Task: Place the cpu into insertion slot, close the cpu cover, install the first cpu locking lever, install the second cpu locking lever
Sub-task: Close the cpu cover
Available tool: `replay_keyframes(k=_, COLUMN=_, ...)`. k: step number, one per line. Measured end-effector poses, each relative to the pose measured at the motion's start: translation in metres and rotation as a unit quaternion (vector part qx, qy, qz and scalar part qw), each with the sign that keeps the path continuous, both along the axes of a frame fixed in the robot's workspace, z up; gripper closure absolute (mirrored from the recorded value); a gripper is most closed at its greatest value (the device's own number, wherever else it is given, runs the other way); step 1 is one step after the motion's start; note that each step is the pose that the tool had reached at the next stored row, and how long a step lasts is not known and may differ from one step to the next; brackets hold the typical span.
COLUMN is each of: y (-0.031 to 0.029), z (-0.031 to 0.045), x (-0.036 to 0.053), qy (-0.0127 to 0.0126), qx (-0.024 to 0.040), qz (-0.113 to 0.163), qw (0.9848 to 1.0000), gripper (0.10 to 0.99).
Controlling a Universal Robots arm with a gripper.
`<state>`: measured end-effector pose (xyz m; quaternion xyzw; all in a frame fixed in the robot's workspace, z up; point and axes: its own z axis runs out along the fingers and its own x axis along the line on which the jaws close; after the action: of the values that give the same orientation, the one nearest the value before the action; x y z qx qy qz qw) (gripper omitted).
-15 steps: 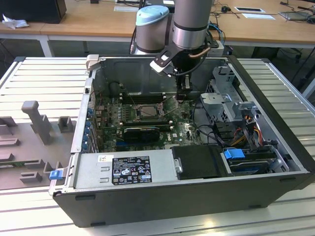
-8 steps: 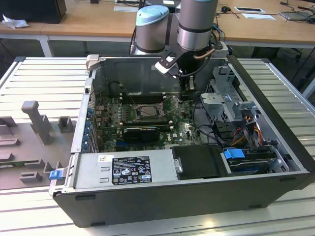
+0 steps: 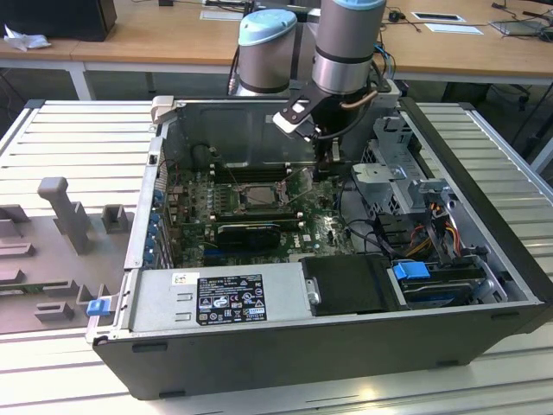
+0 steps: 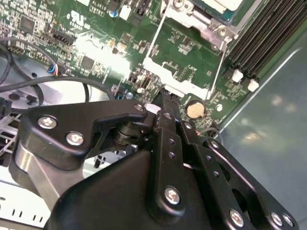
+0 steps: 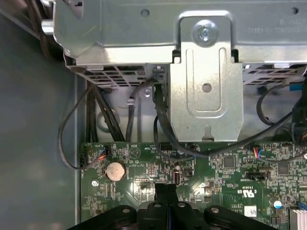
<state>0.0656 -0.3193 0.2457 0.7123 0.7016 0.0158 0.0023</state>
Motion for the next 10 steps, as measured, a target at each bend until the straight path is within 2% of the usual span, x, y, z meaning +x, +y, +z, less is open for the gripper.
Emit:
replay_keyframes(k=1, y=0.0, z=0.0, x=0.0, qy=0.0059, qx=0.0, qz=0.0, qw=1.0, gripper=0.98)
replay_keyframes(k=3, y=0.0, z=0.0, x=0.0, qy=0.0114, qx=0.0, qz=0.0, qw=0.9999, gripper=0.98)
replay_keyframes(k=5, y=0.0, z=0.0003, x=0.0, qy=0.0207, qx=-0.0001, qz=0.0, qw=0.9998, gripper=0.98)
replay_keyframes(k=6, y=0.0, z=0.0004, x=-0.0004, qy=0.0226, qx=0.0, qz=0.0, qw=0.9997, gripper=0.98)
replay_keyframes(k=10, y=0.0, z=0.0004, x=-0.0047, qy=0.0226, qx=0.0, qz=0.0, qw=0.9997, gripper=0.98)
